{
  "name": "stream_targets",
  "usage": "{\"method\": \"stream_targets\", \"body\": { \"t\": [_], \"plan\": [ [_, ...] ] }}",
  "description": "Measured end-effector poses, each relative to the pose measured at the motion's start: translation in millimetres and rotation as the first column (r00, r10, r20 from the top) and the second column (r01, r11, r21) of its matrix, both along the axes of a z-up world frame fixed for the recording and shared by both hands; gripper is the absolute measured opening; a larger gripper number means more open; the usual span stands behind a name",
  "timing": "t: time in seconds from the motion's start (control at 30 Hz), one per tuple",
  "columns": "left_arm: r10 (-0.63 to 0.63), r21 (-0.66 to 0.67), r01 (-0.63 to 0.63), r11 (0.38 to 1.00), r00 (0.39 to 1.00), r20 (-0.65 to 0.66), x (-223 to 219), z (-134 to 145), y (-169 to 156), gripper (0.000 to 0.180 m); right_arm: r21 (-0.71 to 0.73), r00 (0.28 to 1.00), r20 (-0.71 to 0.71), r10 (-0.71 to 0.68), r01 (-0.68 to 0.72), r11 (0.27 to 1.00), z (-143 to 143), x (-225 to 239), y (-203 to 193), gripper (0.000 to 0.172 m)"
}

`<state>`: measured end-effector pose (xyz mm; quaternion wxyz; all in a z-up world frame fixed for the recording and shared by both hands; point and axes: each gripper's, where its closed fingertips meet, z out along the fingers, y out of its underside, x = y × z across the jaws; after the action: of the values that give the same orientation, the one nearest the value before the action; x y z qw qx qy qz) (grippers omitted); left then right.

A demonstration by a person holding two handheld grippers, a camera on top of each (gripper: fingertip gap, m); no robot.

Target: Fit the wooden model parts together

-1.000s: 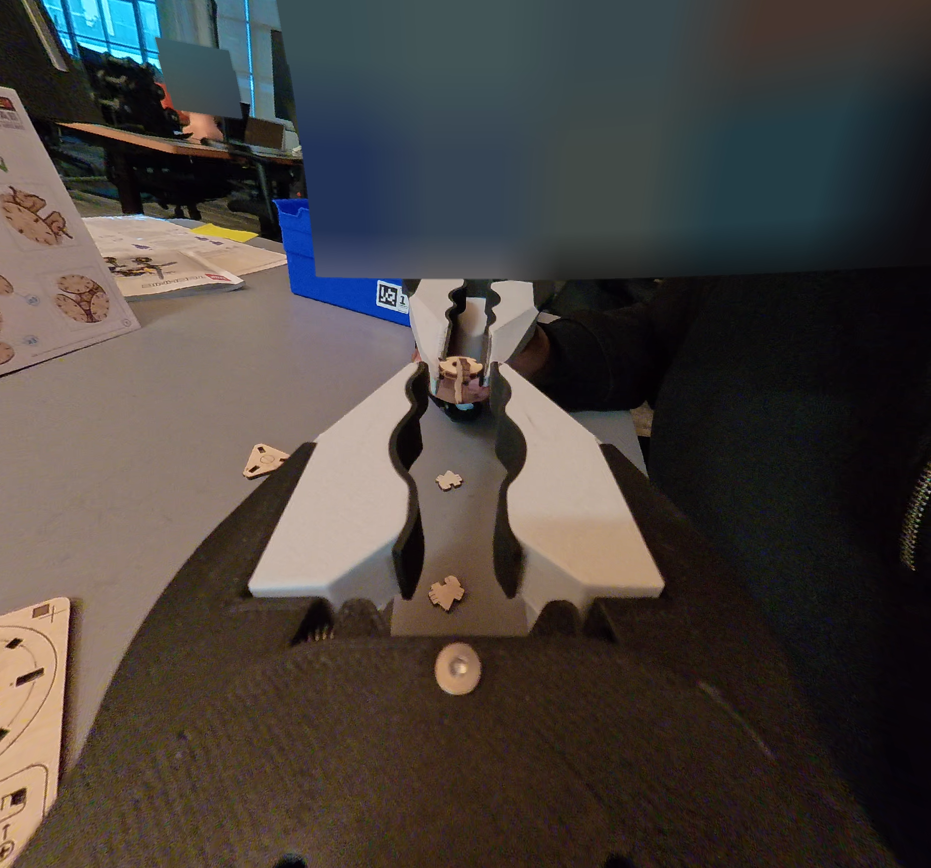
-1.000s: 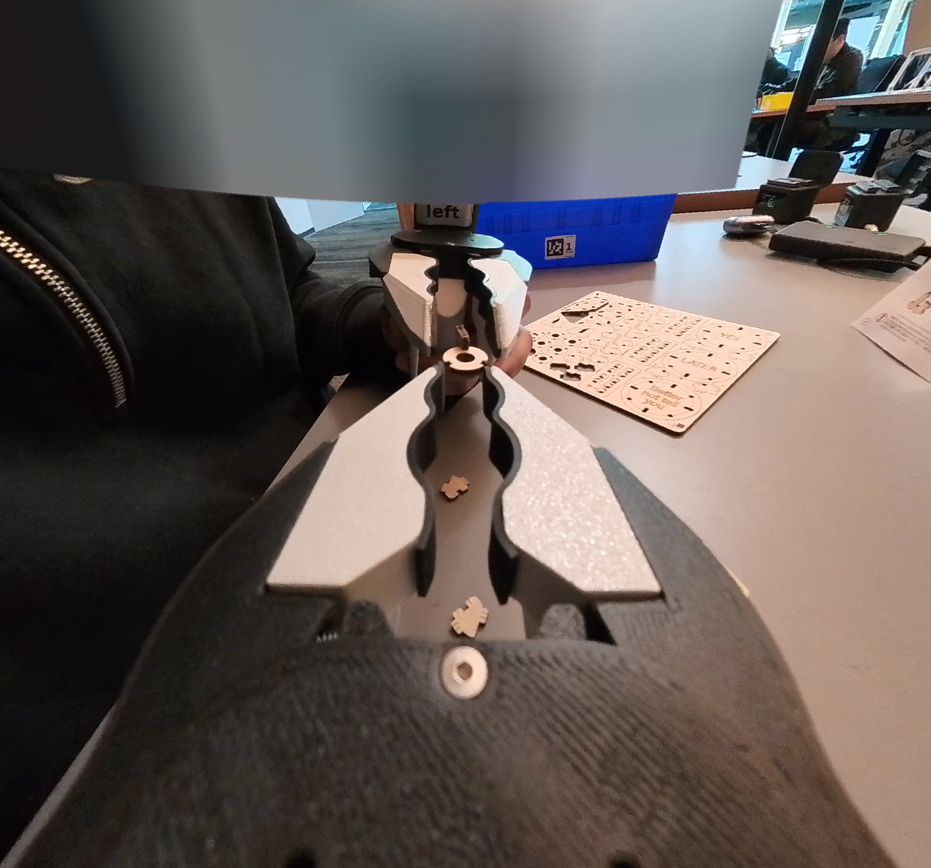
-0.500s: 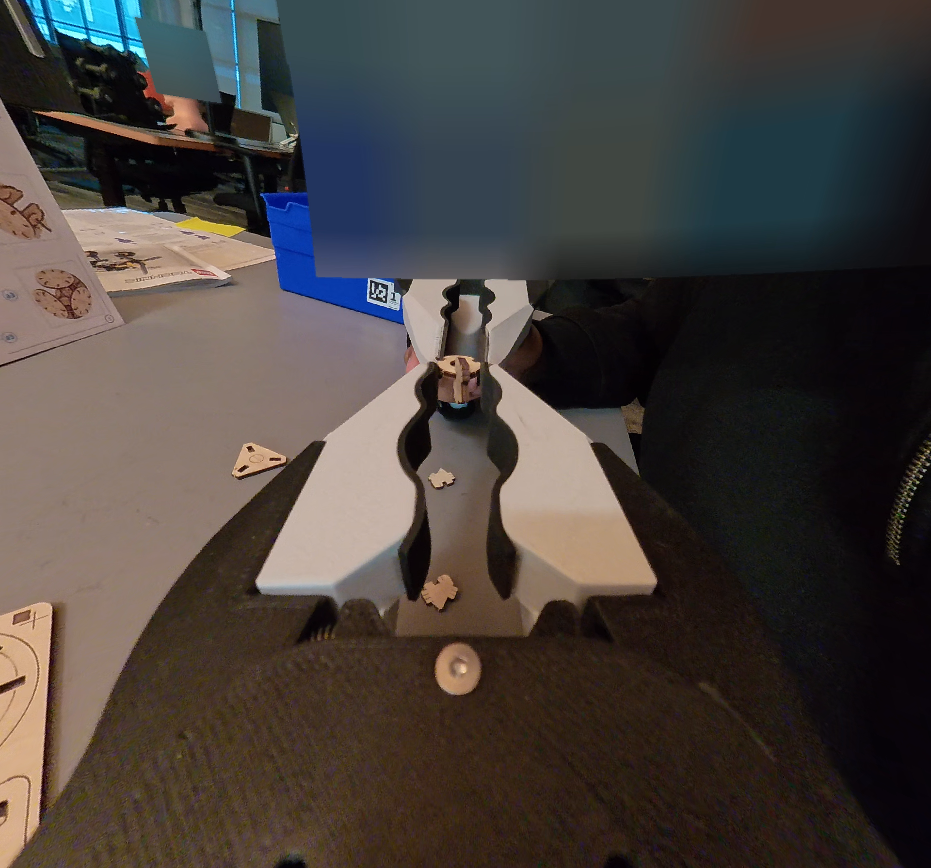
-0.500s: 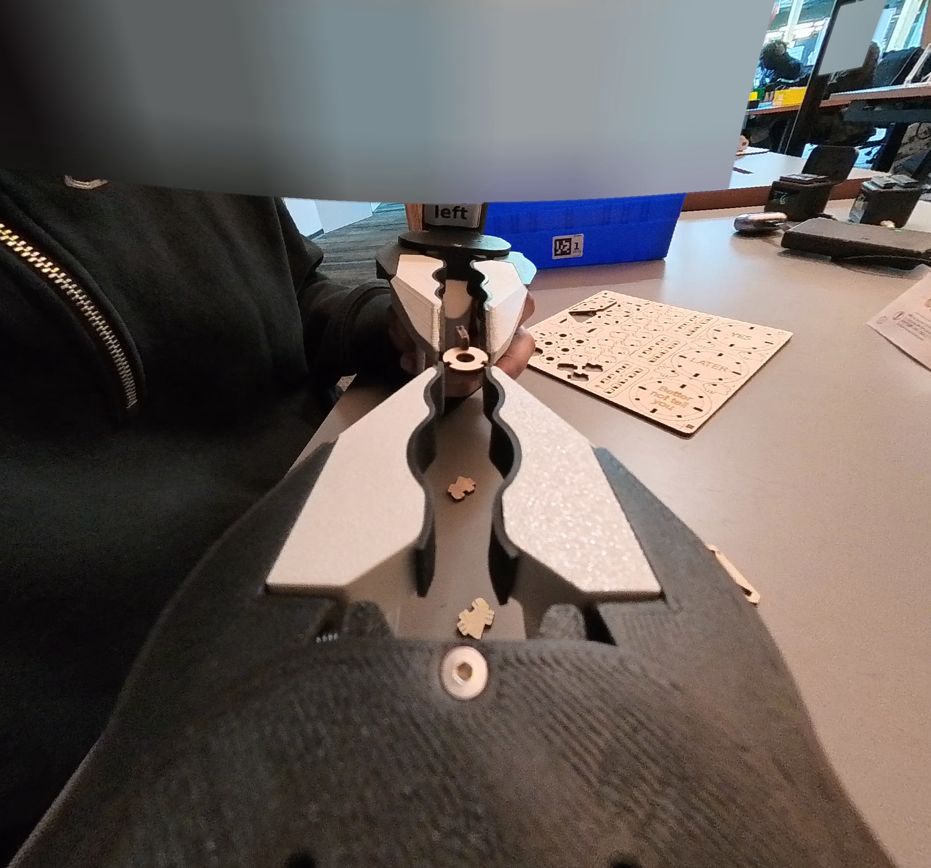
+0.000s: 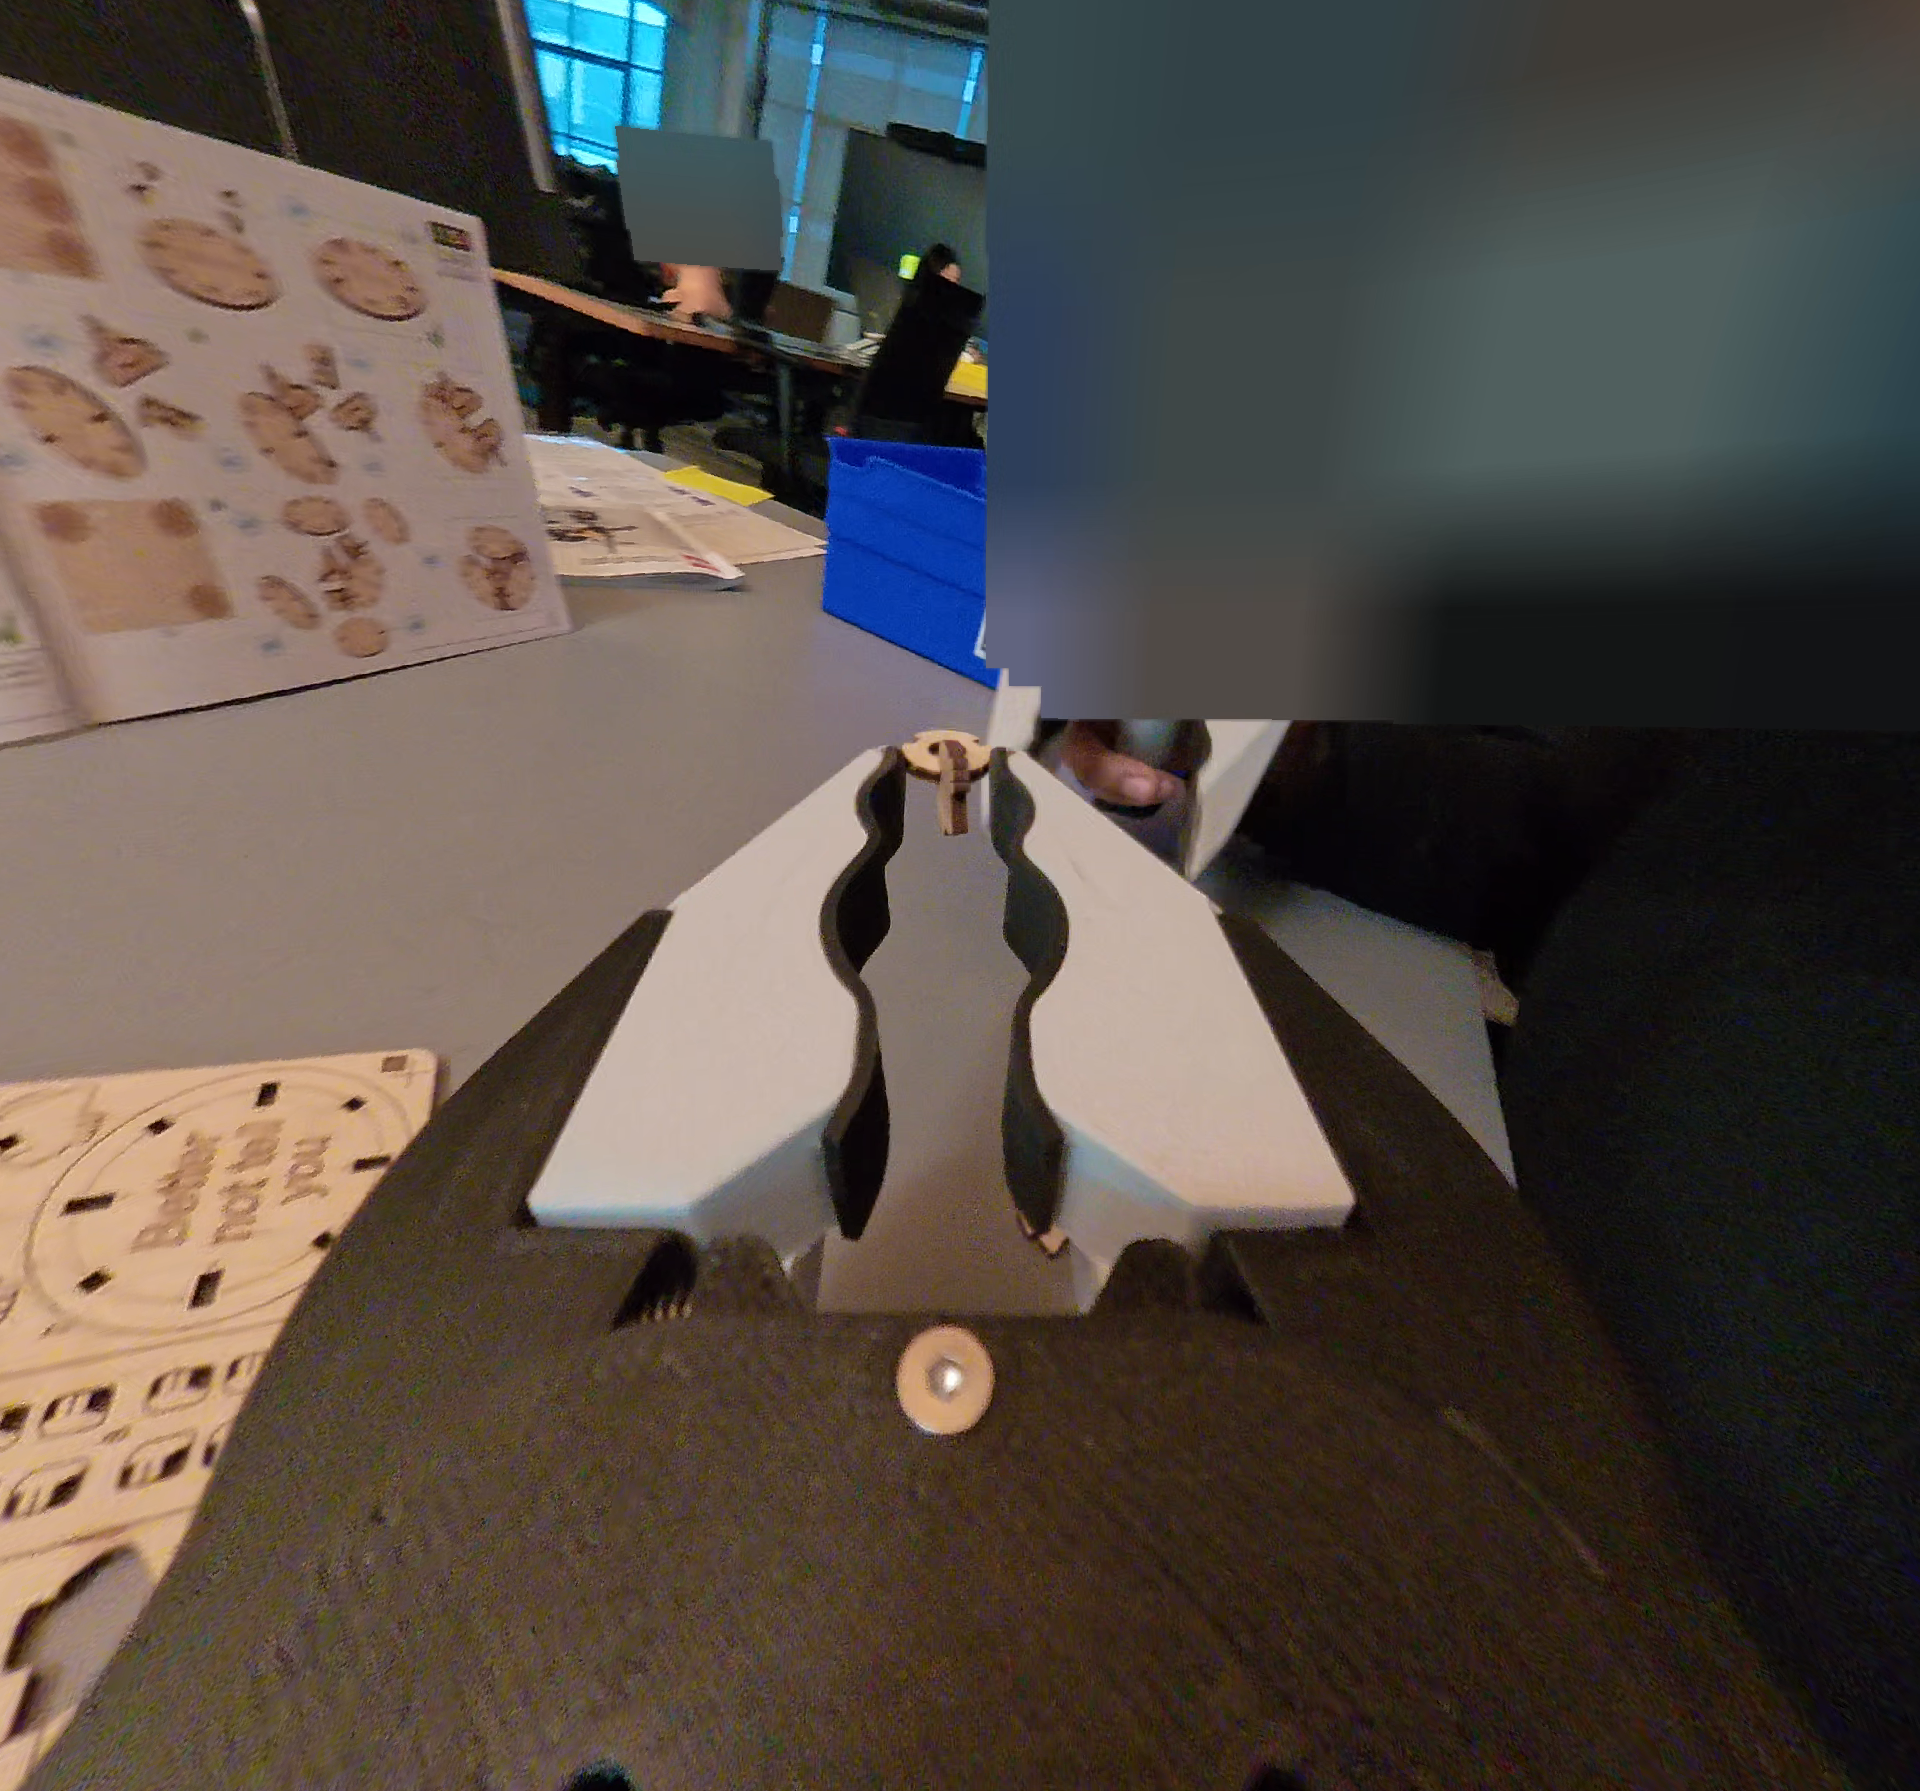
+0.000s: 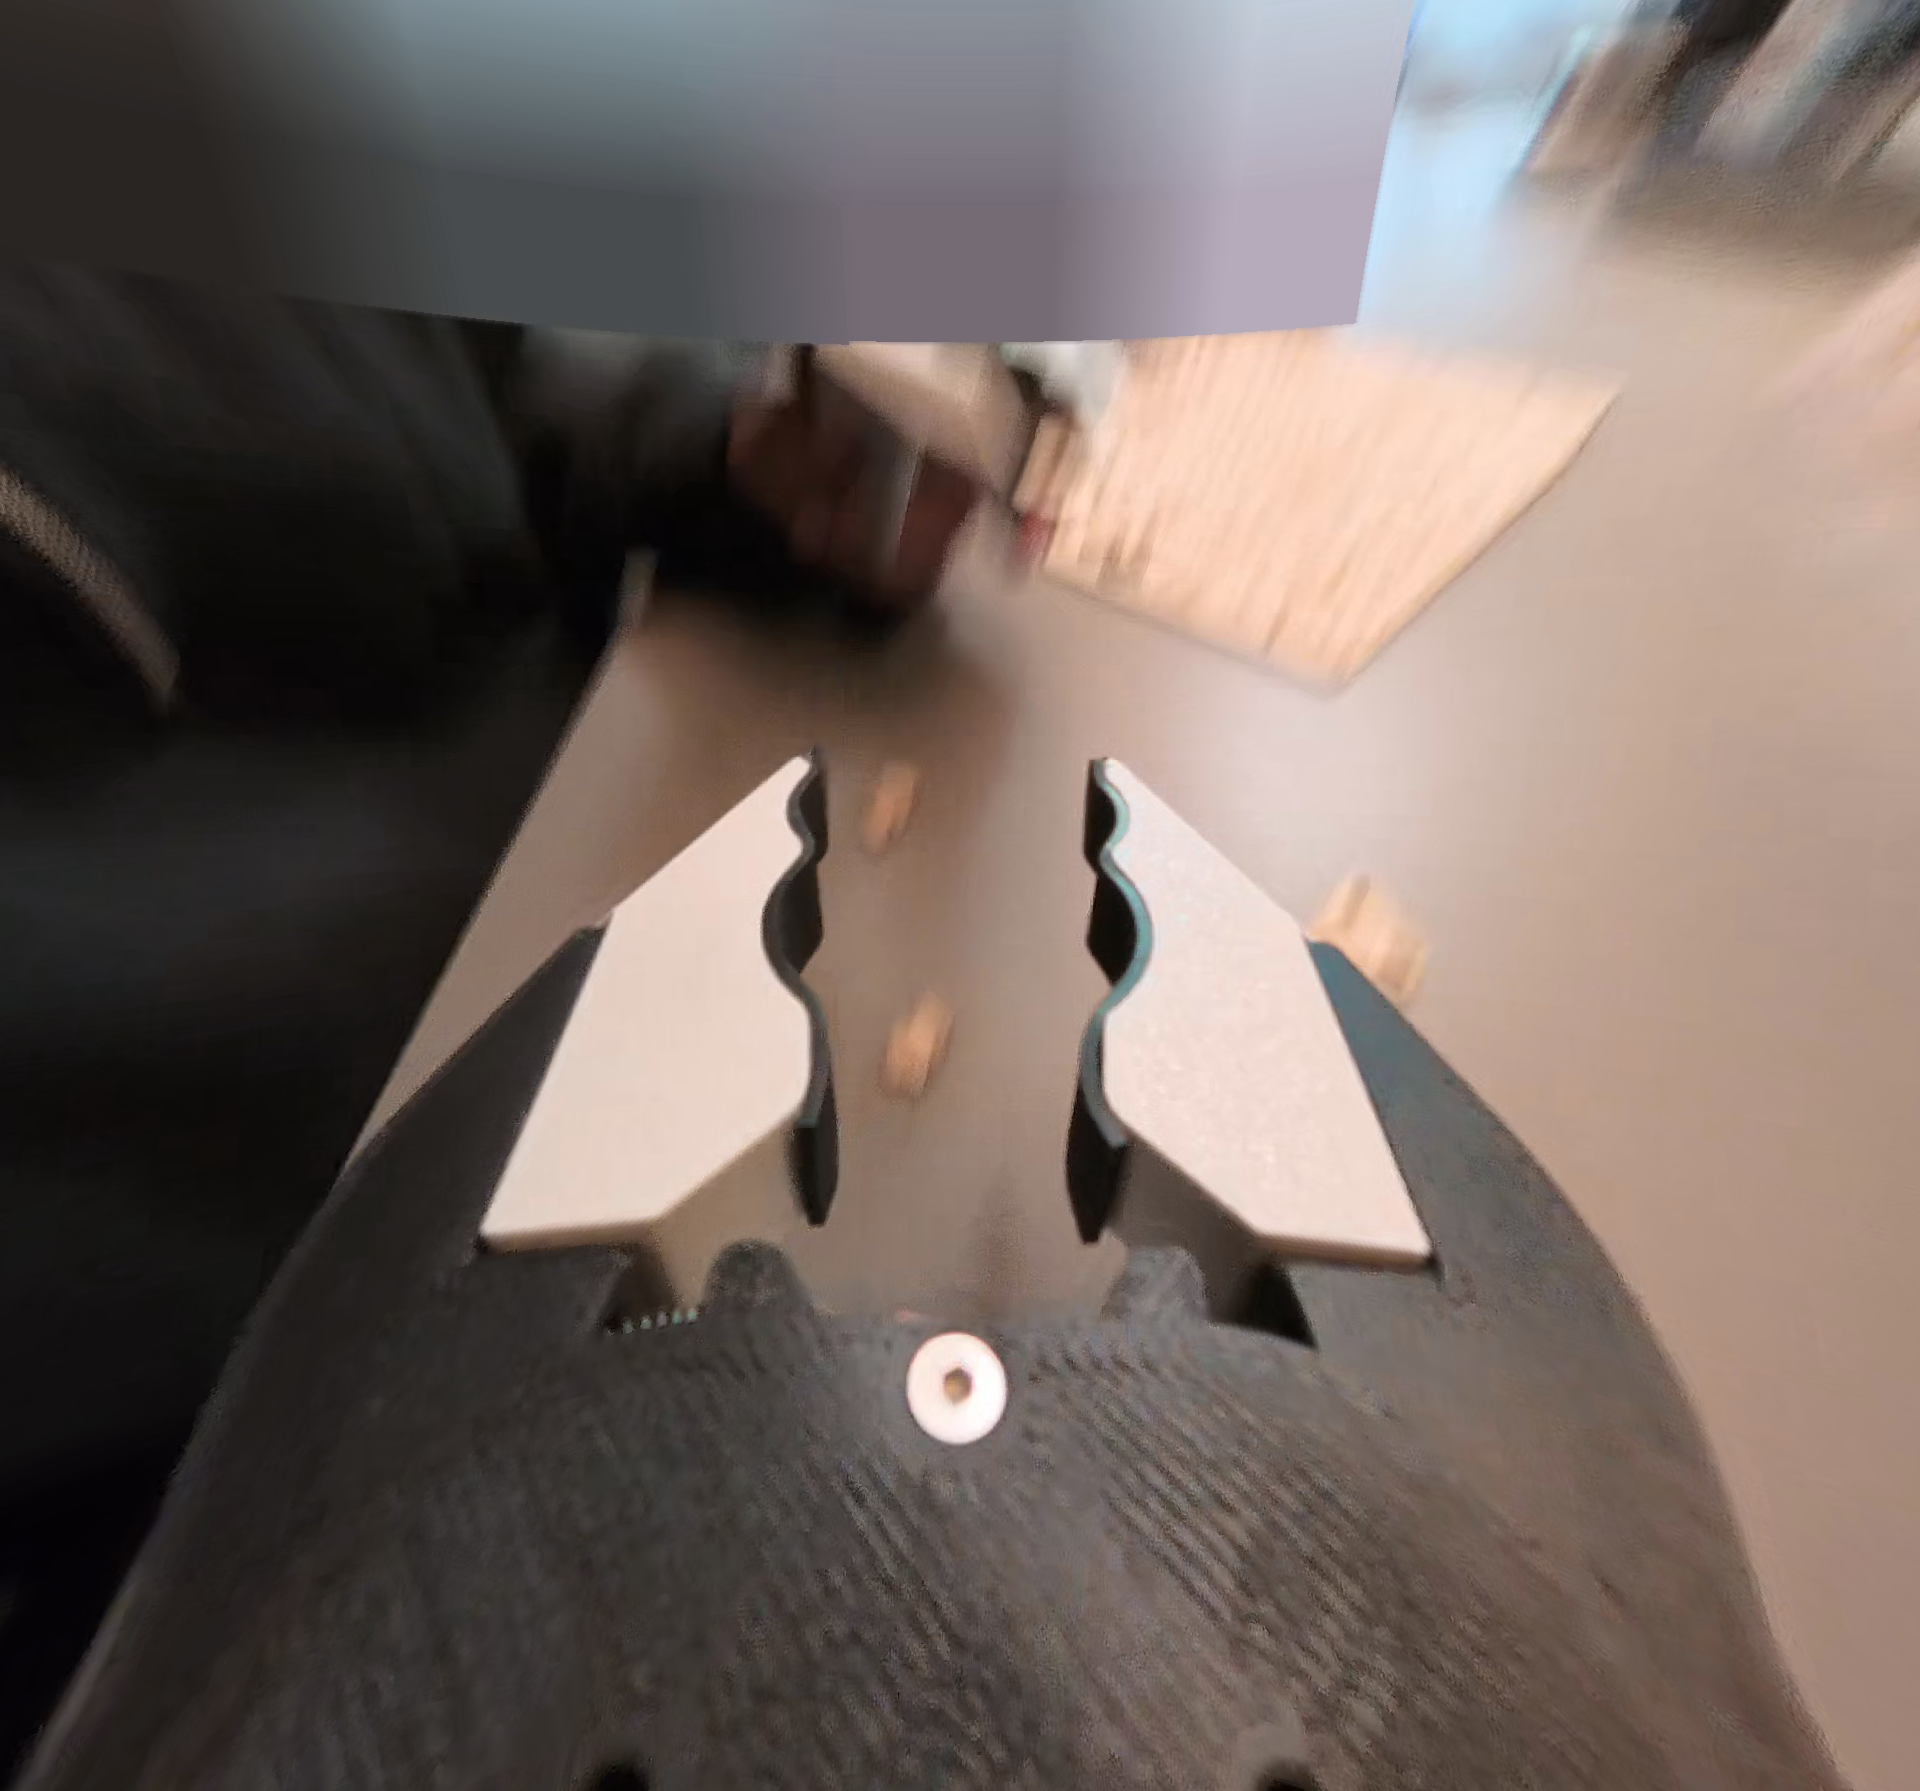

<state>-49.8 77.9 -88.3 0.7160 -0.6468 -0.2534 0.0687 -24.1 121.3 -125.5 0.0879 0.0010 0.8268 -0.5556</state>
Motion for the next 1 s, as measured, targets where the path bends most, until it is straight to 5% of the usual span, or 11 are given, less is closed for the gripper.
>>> {"method": "stream_targets", "body": {
  "t": [0.1, 0.23, 1.0],
  "plan": [
    [0.026, 0.000, -0.026, 1.000, 0.999, 0.019, -4, -2, -4, 0.014, 0.224, 0.998, -0.004, 0.061, -0.058, 0.973, -37, 8, 17, 0.039],
    [0.025, 0.004, -0.026, 1.000, 0.999, 0.034, -6, -2, -4, 0.014, 0.317, 0.994, -0.010, 0.113, -0.105, 0.943, -60, 16, 27, 0.035],
    [-0.086, 0.012, 0.085, 0.996, 0.981, 0.172, -1, -14, 7, 0.013, 0.320, 0.984, -0.123, 0.127, -0.082, 0.944, -69, 15, 18, 0.013]
  ]
}}
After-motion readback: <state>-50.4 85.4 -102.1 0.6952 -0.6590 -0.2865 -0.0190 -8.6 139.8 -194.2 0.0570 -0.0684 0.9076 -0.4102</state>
